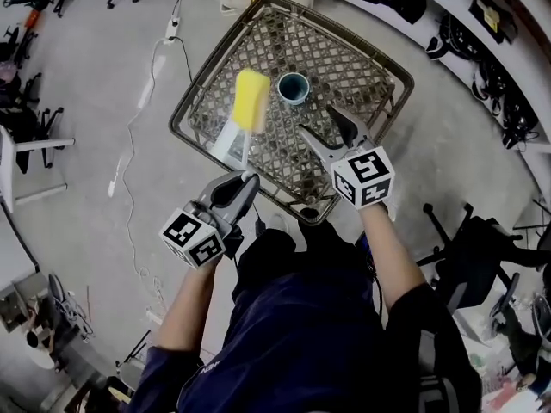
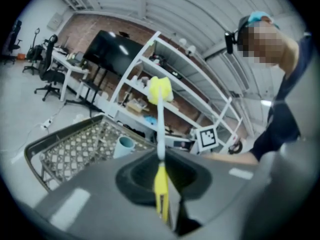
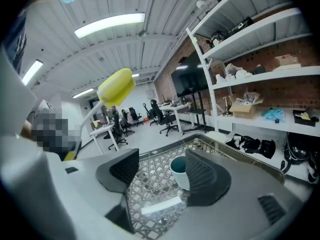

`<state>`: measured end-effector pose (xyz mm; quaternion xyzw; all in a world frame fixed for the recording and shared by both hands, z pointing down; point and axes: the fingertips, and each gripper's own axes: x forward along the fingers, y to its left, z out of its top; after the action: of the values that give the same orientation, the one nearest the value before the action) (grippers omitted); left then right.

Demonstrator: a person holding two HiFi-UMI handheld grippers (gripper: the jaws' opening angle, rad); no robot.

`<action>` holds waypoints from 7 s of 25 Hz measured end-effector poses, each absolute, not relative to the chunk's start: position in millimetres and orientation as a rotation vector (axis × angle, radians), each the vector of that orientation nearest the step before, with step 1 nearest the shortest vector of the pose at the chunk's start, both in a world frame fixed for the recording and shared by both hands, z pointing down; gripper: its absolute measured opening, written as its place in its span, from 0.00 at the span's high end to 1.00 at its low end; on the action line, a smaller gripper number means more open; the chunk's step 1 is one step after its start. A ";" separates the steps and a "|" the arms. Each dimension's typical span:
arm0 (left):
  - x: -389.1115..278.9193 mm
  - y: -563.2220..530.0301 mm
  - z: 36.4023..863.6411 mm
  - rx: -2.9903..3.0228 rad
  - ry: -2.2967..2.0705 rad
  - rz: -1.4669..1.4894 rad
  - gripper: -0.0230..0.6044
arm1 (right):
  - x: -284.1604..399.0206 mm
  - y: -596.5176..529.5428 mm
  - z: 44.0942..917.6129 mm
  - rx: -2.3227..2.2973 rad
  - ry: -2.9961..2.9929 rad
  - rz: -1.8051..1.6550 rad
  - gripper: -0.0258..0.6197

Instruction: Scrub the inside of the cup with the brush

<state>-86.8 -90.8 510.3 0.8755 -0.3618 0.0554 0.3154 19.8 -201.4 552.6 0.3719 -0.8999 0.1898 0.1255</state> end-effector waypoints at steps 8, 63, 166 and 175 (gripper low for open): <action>-83.8 -106.0 551.1 2.254 -0.974 0.202 0.90 | 1.9 -246.8 646.7 1.085 -2.566 0.425 0.45; -118.5 -195.8 386.1 2.860 -1.018 1.666 0.90 | 45.8 -287.3 404.3 1.134 -2.052 -0.566 0.40; -45.4 -257.2 357.1 2.996 -0.703 2.264 0.92 | 50.2 -311.4 421.7 0.932 -1.861 -0.596 0.40; -35.8 -244.1 352.5 3.083 -0.653 2.179 0.92 | 51.6 -312.4 428.7 0.932 -1.857 -0.584 0.40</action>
<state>-35.8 -244.1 352.5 0.7573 -0.1604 0.5352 -0.3383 51.6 -312.4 428.7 0.3808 -0.7584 -0.2384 0.4722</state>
